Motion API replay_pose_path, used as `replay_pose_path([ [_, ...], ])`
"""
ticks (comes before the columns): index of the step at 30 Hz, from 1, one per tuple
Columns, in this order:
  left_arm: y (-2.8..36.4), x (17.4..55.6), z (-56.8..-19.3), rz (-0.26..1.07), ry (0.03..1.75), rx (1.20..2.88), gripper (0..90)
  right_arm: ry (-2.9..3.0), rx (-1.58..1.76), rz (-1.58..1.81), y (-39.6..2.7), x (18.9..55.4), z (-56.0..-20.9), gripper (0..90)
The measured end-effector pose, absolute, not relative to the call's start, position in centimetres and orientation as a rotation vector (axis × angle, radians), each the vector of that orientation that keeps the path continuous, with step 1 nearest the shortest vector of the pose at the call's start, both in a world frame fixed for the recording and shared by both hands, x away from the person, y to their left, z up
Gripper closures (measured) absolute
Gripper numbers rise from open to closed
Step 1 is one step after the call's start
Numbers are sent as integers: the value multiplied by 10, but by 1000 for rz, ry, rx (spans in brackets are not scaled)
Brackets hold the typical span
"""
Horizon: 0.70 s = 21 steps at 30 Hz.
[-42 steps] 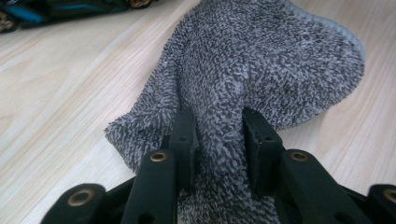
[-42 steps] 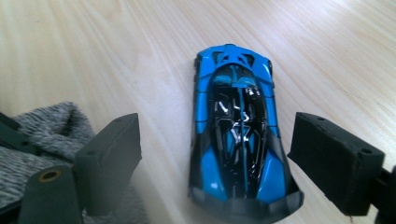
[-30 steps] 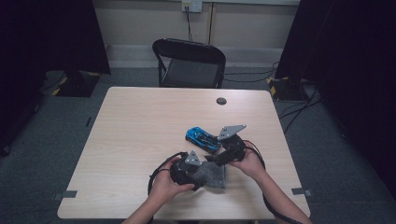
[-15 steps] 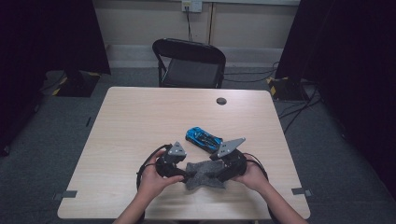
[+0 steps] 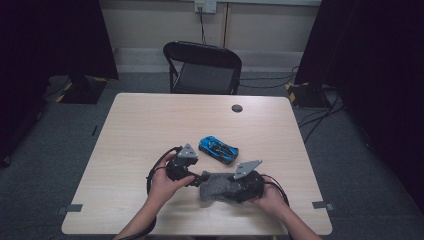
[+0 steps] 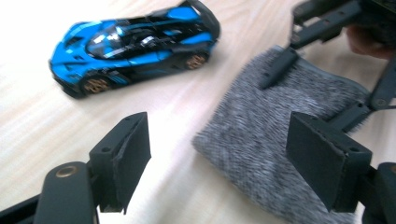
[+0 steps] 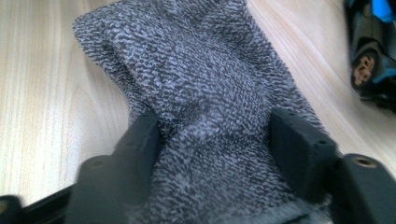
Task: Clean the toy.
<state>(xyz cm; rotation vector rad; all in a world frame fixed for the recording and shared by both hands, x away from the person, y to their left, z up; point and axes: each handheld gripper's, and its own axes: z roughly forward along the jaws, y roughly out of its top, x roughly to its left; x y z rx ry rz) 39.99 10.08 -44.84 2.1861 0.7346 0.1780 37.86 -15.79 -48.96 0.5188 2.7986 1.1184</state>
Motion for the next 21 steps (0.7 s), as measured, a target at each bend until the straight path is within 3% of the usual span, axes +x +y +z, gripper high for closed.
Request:
replay_pose_path([
  [9, 87, 444, -450, 230, 732, 2206, 199, 2783, 610, 1090, -163, 373, -486, 659],
  [21, 50, 491, -457, 211, 666, 2233, 170, 2738, 695, 1044, -189, 378, -476, 688],
])
